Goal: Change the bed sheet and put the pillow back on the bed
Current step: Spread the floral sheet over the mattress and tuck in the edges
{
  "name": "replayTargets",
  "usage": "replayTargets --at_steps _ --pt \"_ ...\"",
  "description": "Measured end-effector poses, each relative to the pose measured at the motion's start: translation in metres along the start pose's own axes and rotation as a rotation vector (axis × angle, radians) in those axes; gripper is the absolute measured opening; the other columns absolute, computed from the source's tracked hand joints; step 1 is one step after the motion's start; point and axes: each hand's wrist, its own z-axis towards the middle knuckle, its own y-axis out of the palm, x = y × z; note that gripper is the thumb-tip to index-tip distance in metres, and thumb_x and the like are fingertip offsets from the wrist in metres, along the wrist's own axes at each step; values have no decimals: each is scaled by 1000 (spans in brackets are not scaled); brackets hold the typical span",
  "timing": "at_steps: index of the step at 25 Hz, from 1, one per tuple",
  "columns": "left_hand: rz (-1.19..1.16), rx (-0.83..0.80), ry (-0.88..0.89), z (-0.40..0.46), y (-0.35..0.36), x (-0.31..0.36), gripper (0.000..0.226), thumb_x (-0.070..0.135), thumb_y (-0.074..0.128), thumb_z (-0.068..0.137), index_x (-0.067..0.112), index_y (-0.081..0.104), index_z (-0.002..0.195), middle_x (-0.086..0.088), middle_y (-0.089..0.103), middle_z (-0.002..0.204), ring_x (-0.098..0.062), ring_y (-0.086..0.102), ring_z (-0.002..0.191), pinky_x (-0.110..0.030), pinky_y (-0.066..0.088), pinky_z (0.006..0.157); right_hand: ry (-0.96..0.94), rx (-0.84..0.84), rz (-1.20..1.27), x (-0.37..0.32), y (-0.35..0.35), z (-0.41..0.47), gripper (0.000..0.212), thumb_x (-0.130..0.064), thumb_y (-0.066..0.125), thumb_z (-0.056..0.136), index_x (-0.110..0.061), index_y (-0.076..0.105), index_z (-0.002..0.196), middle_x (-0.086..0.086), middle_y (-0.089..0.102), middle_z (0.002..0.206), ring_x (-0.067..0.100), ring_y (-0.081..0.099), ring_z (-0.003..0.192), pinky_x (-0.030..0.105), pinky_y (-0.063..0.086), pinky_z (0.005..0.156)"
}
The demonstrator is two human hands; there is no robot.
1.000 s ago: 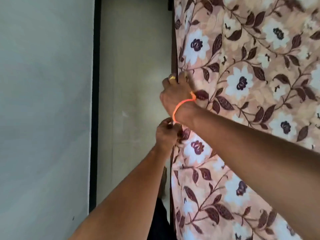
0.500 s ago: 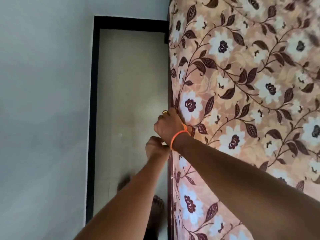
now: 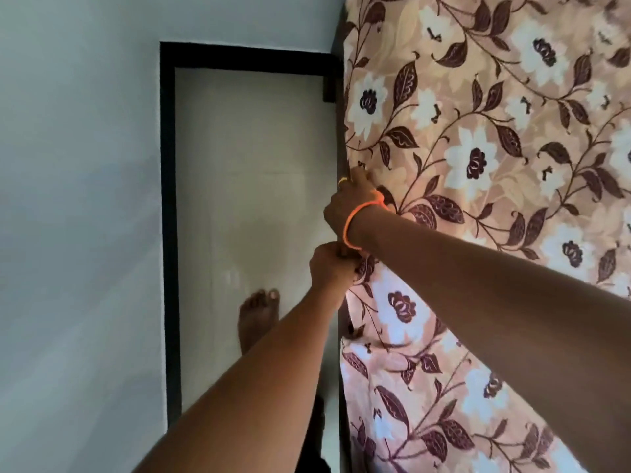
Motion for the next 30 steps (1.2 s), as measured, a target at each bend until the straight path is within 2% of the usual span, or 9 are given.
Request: replayTargets --at_steps 2,4,6,11,15,18,20,26,30 --pt "23 9 29 11 -1 4 14 23 65 69 9 68 70 -26 72 83 -41 69 83 -51 57 79 -37 26 37 -4 -4 15 28 -25 45 97 -23 61 120 0 62 126 29 47 127 49 23 109" --pt "153 71 125 26 -5 16 22 18 66 86 2 69 101 -24 70 109 -43 62 106 -43 51 88 -17 145 134 -3 -8 29 26 -15 45 96 -21 65 111 0 67 112 28 55 116 46 29 103" --pt "246 163 190 40 -8 27 28 17 62 91 0 66 112 -23 67 117 -42 58 112 -39 44 88 54 194 215 9 -7 38 27 -12 45 95 -20 67 108 1 67 106 30 56 111 45 34 92" --pt "211 110 233 58 -12 50 23 12 72 81 5 68 103 -19 71 106 -39 64 103 -28 46 77 52 164 229 36 -17 39 24 -22 41 99 -21 61 112 2 65 113 32 55 114 46 33 95" --pt "-76 88 173 69 -7 89 13 14 69 75 26 66 77 -3 73 85 -30 70 85 -46 58 80 147 252 154 98 -50 55 35 -25 42 95 -18 57 126 11 54 131 35 44 126 52 27 105" --pt "-68 147 227 81 -3 117 8 20 67 86 15 72 80 -4 72 78 -17 65 71 -25 49 66 185 180 61 131 -62 73 37 -28 38 97 -19 57 128 8 55 133 34 39 131 49 21 110" --pt "-64 197 203 91 -4 132 17 23 66 86 11 70 74 -4 69 68 -12 58 59 -23 40 57 138 211 49 137 -66 81 32 -22 37 97 -20 60 119 2 63 120 32 45 126 48 24 108" --pt "190 285 197 108 -3 178 11 8 62 86 1 70 88 -21 72 97 -37 66 93 -30 42 68 104 278 34 152 -63 95 29 -19 39 98 -18 60 118 3 65 117 34 50 121 55 26 110" --pt "-5 296 84 117 -9 174 7 9 75 73 12 69 71 -14 75 83 -31 72 79 -29 55 74 55 267 -12 151 -64 105 26 -22 41 98 -18 61 114 2 66 114 33 52 119 52 30 107"
